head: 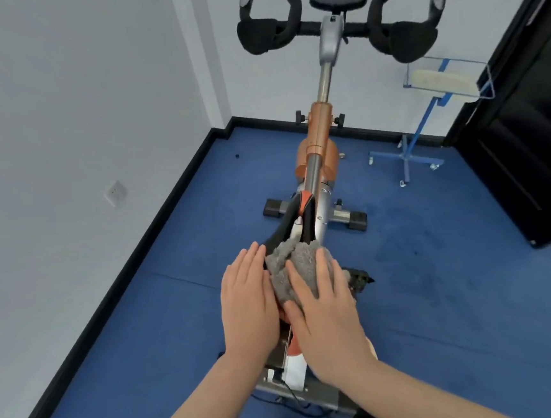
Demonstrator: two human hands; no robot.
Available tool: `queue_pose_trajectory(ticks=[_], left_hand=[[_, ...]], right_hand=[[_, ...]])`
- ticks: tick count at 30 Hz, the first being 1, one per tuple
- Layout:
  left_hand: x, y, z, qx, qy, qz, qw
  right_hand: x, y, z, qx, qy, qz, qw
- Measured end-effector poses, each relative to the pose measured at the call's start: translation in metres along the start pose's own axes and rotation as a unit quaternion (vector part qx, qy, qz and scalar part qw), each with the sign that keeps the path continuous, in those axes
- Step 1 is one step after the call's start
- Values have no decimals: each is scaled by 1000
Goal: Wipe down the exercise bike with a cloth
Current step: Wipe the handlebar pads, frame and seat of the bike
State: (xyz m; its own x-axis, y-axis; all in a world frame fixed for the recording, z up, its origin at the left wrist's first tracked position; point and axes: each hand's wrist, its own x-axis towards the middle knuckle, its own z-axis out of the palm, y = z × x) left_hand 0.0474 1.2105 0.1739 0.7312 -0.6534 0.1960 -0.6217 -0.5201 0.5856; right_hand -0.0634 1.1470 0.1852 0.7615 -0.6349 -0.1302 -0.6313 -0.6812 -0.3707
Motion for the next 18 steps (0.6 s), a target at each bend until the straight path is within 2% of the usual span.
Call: queue_pose_trajectory(ticks=[3,6,9,11,12,15,18], left_hand=[[0,-3,-2,-19,-10,8,1000],[-1,-2,-5,-20,-19,0,1000],[-1,0,-5,-13,-18,-4,1000],[0,1,-5,-5,-13,-5,1000],[2,2,-4,2,-12,-4,1000],[2,4,-4,25,-14,1,1000],[0,5,-4,30,-15,-2,999]], right_hand=[[23,1,-6,114,15,55,992],[33,-5,-10,233,61,134,961],[-3,-16,17,203,128,95,966],[-11,-14,26,224,127,68,964],[-2,-10,23,260,113,82,956],[33,1,-4,363,75,173,912],[26,-13,1,451,154,238,846]])
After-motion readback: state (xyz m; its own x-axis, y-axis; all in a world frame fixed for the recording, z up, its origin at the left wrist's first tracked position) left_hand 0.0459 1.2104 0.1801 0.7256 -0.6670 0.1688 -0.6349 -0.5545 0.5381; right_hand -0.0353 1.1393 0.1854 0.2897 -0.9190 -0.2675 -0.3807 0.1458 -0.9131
